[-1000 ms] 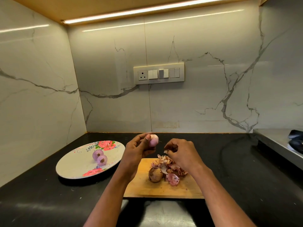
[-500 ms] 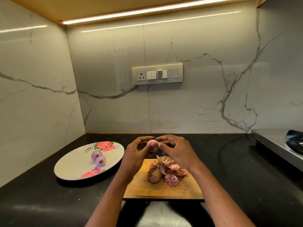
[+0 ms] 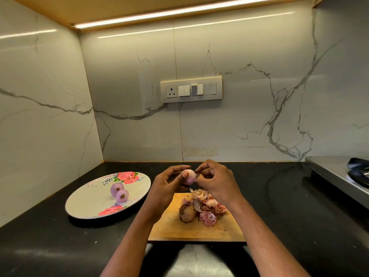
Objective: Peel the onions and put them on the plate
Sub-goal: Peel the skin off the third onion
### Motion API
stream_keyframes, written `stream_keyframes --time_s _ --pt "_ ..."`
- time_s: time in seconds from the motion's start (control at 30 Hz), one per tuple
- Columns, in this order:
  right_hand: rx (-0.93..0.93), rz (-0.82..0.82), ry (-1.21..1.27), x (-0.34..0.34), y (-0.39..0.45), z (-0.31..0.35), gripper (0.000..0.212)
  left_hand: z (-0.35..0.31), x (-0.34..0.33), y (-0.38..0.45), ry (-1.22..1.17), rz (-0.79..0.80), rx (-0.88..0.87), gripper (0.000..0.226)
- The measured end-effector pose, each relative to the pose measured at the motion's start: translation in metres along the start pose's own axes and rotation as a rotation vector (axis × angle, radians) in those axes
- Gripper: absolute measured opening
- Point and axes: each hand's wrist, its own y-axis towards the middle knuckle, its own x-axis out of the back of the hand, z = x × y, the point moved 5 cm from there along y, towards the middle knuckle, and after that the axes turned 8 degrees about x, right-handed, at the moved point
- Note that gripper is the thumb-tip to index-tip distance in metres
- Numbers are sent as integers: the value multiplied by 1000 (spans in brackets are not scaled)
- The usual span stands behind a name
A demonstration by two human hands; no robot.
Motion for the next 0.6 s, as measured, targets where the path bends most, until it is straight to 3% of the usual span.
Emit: stream_keyframes --time_s 0.33,0.6 --pt "-52 101 186 -7 3 -3 21 3 6 2 -6 -79 20 27" --pt "-63 82 138 -5 3 -10 16 1 -1 0 40 -40 14 37"
